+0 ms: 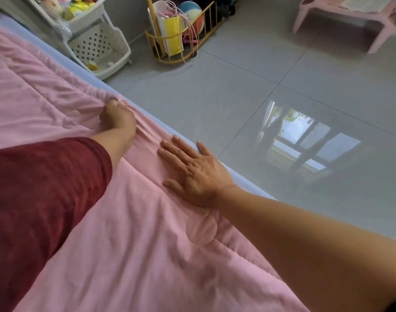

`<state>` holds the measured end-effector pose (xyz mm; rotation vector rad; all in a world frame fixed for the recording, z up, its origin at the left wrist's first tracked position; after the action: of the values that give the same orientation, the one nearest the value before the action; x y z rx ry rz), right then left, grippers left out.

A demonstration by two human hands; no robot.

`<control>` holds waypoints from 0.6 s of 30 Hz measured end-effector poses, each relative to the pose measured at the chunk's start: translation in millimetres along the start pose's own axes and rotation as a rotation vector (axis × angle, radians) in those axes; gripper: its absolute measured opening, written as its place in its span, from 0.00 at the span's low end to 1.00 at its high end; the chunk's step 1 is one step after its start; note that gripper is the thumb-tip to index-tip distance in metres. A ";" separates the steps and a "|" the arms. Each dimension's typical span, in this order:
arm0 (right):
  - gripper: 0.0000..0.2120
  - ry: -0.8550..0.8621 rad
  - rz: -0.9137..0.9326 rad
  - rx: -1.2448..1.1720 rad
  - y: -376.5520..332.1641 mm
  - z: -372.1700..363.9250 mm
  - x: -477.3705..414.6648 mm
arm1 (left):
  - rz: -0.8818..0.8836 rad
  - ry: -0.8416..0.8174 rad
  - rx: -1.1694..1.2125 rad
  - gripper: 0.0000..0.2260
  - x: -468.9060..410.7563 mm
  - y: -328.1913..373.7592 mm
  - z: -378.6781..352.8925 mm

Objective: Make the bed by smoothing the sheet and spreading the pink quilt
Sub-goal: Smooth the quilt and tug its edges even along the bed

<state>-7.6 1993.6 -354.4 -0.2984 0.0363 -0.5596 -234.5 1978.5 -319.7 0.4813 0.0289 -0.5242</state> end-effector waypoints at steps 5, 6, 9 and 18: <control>0.33 -0.010 -0.010 0.007 1.1 -1.1 -0.1 | -0.011 -0.169 0.073 0.18 2.4 0.3 -5.3; 0.33 -0.014 -0.013 0.013 5.3 -0.9 -1.4 | -0.029 -0.198 0.095 0.18 7.7 4.9 -4.1; 0.33 -0.054 -0.032 0.040 1.1 2.1 0.4 | -0.088 -0.140 0.191 0.12 43.1 -1.6 18.6; 0.31 -0.248 -0.047 0.365 -41.7 39.4 36.8 | 0.048 -0.089 0.198 0.09 160.6 -71.9 100.3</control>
<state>6.5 1951.1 -303.0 -0.0108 -0.3105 -0.5608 -139.7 1802.9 -285.5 0.6499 -0.1201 -0.5030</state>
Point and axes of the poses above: each hand's wrist, its own x-axis away from the middle knuckle, its own z-axis out of the back of the hand, y = z × x, the point moved 2 cm from there along -x, towards the middle knuckle, and after that the axes turned 14 degrees about -z, right-handed, at the moved point
